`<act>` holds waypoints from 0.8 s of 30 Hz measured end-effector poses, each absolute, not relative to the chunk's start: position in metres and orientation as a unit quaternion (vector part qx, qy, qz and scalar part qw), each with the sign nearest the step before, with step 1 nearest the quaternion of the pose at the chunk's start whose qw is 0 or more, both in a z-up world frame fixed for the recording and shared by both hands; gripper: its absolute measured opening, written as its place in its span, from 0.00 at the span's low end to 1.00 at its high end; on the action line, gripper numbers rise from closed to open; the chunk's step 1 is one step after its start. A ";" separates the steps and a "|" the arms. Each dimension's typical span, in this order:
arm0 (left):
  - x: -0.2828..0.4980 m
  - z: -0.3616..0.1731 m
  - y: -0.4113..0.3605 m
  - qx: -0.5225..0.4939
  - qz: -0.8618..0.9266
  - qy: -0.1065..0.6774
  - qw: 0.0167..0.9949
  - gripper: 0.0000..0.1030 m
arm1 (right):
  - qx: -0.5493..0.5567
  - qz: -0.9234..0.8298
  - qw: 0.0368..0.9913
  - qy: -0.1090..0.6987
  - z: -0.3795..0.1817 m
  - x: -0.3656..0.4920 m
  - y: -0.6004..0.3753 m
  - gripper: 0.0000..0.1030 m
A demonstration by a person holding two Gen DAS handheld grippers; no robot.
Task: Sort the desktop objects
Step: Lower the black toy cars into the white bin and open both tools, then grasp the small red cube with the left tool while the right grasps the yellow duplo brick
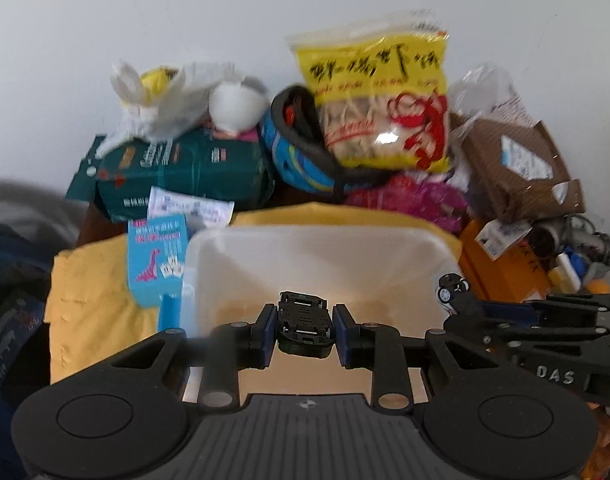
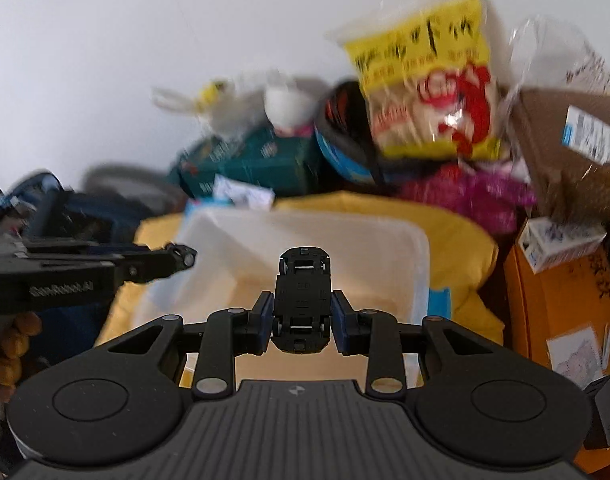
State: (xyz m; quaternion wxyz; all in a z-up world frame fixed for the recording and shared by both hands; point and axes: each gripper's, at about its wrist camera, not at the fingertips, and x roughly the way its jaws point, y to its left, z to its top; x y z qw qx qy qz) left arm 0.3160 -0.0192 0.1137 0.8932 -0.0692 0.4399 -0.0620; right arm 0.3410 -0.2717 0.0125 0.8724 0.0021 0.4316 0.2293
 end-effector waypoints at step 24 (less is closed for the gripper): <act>0.175 0.070 0.009 -0.037 -0.063 0.333 0.940 0.60 | -0.001 0.242 0.911 0.335 -0.007 0.257 -0.292 0.75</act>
